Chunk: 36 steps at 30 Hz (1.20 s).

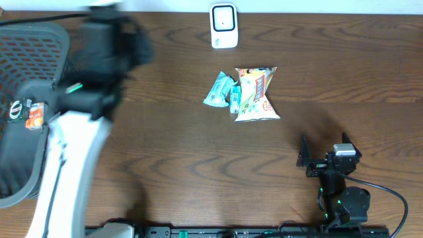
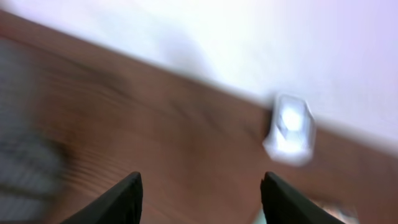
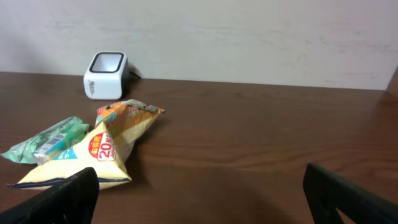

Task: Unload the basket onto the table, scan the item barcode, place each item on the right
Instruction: 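Carry the light green pack to the scanner and release it, then reach the left gripper into the basket and grasp the Kleenex pack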

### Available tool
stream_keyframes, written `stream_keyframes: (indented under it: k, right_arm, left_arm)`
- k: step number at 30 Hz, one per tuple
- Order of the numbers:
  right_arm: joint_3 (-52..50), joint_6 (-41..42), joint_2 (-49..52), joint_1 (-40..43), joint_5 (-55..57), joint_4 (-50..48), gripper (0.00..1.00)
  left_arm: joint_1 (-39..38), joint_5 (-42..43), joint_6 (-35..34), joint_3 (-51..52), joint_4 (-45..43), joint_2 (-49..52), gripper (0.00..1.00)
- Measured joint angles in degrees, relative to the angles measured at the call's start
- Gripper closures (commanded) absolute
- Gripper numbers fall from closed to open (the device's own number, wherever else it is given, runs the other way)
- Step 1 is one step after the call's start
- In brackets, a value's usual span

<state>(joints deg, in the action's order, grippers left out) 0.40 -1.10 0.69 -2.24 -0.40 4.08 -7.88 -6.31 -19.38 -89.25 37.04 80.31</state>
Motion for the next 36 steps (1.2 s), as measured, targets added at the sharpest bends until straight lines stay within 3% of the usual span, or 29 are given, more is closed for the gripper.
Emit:
stream_keyframes:
  k: [6,11,15,24,36]
  right_arm:
    - [0.0,0.0,0.0,0.0,0.0,0.0,0.01]
    - [0.0,0.0,0.0,0.0,0.0,0.0,0.01]
    - [0.0,0.0,0.0,0.0,0.0,0.0,0.01]
    - [0.0,0.0,0.0,0.0,0.0,0.0,0.01]
    - [0.0,0.0,0.0,0.0,0.0,0.0,0.01]
  left_arm:
    - [20.8,-5.3,0.0,-0.4,0.6,-8.3,0.40]
    - [35.0,-6.9,0.0,-0.4,2.0,-5.6,0.40]
    - [41.2,-7.4,0.0,-0.3,4.5,-0.7,0.40]
    - [43.3,-6.7,1.2,-0.3,7.9,15.3,0.49]
    - [38.9,-6.5,13.0,-0.3,4.0,33.0,0.47]
